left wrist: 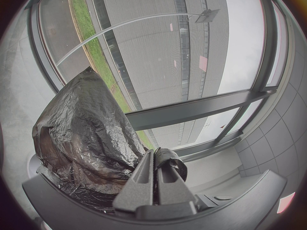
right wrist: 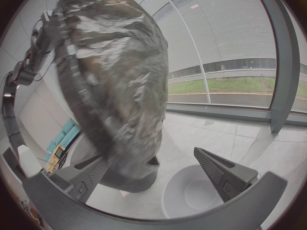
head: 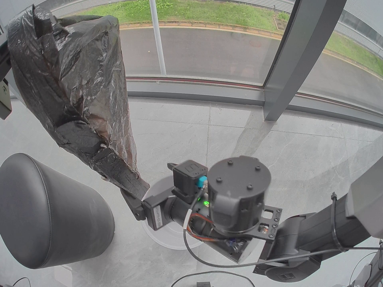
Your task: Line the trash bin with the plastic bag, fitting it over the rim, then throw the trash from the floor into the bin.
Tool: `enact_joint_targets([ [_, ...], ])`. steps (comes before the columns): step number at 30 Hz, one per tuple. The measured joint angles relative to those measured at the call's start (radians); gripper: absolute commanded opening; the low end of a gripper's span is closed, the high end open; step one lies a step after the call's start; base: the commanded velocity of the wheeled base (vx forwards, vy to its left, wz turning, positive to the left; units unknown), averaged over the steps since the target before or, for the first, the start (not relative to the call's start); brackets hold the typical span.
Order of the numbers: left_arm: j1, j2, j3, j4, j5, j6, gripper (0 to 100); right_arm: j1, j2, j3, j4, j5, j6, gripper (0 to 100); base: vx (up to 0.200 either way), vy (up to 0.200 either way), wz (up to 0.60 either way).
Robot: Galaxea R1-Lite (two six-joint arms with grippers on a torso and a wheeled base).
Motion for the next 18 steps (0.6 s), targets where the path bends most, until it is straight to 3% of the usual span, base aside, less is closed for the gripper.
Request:
enact_joint_targets([
  [16,-0.034,-0.065,0.069,0.001,-0.017,-0.064,0,-0.027,0.104,-0.1,-0.003,-0.074,-0.028,100,0.0,0.0,0.0],
  [17,-0.034,-0.067,0.07,0.001,-0.017,-0.065,0,-0.027,0.108,-0.103,-0.006,-0.084,-0.03,0,0.0,0.0,0.0],
  [18,-0.036,-0.068,0.071,0.002,-0.017,-0.066,0,-0.028,0.111,-0.106,-0.01,-0.095,-0.031,0,0.0,0.0,0.0],
])
